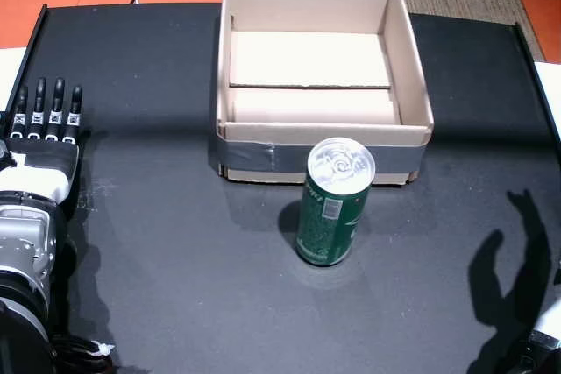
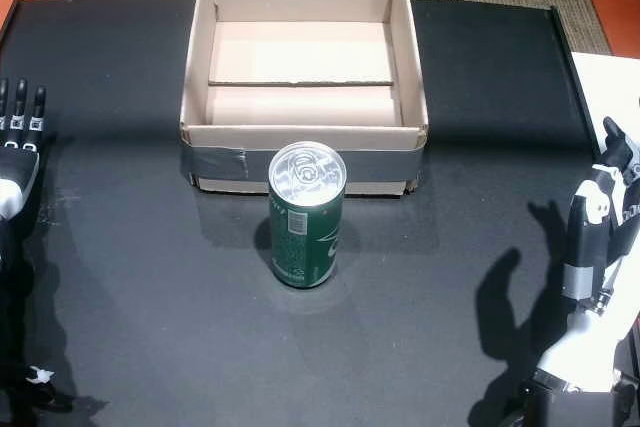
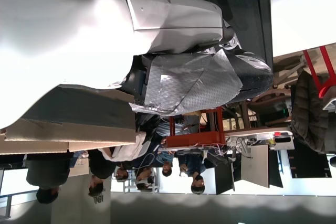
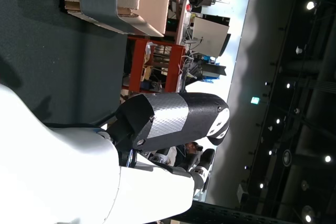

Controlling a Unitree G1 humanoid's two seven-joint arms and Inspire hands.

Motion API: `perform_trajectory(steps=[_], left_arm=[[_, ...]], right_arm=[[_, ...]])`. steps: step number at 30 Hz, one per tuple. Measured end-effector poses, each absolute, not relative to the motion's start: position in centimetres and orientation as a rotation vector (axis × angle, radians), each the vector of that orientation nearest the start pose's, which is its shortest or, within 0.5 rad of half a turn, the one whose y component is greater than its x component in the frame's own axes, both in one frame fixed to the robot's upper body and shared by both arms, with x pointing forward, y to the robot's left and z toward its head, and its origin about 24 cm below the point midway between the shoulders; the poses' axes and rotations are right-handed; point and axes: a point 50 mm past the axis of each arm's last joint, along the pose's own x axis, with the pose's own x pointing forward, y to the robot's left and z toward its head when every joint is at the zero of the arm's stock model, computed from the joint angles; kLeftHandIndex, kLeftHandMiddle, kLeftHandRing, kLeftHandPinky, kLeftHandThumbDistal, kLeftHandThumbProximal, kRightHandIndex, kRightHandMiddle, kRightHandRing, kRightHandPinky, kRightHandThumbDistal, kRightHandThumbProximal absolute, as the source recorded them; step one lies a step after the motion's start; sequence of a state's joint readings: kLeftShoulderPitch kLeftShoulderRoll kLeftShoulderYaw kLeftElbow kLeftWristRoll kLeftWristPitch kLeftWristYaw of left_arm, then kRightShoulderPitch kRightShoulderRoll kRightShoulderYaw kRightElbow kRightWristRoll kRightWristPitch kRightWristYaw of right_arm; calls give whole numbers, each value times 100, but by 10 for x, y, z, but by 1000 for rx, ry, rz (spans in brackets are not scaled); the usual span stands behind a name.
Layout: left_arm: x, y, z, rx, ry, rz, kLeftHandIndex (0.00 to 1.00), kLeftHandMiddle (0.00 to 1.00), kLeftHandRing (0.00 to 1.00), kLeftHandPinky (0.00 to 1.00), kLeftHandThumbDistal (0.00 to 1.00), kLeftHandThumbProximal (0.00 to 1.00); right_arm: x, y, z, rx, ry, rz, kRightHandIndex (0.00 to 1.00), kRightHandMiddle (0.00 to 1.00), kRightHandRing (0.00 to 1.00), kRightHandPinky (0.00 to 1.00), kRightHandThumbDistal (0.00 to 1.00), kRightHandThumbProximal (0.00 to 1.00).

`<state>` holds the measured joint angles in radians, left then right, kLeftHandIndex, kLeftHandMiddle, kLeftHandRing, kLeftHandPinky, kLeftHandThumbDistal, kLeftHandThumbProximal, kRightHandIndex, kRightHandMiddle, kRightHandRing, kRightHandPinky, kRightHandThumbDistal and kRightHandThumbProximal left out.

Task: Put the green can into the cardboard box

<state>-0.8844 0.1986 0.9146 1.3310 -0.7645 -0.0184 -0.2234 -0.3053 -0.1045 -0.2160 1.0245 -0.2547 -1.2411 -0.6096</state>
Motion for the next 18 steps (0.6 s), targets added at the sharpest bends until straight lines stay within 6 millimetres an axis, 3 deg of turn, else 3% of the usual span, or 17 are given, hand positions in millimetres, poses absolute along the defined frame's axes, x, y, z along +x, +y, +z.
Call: perform_trajectory(steps=[11,13,16,18], left_arm=[[364,226,30,-1327,66,371,65,70,78,88,0,100],[364,226,30,-1328,66,371,63,68,77,87,0,100],[364,226,30,-1327,66,371,65,70,79,89,0,100],[364,226,30,-1327,67,370,65,70,79,88,0,100]], right_arm=[[250,-203,16,-69,-554,-511,76,75,80,88,35,69],[250,-203,16,-68,-552,-504,80,81,83,91,54,69],[254,-200,14,-95,-515,-358,84,87,89,94,96,62],[259,-198,13,-131,-469,-213,84,87,90,94,100,59]])
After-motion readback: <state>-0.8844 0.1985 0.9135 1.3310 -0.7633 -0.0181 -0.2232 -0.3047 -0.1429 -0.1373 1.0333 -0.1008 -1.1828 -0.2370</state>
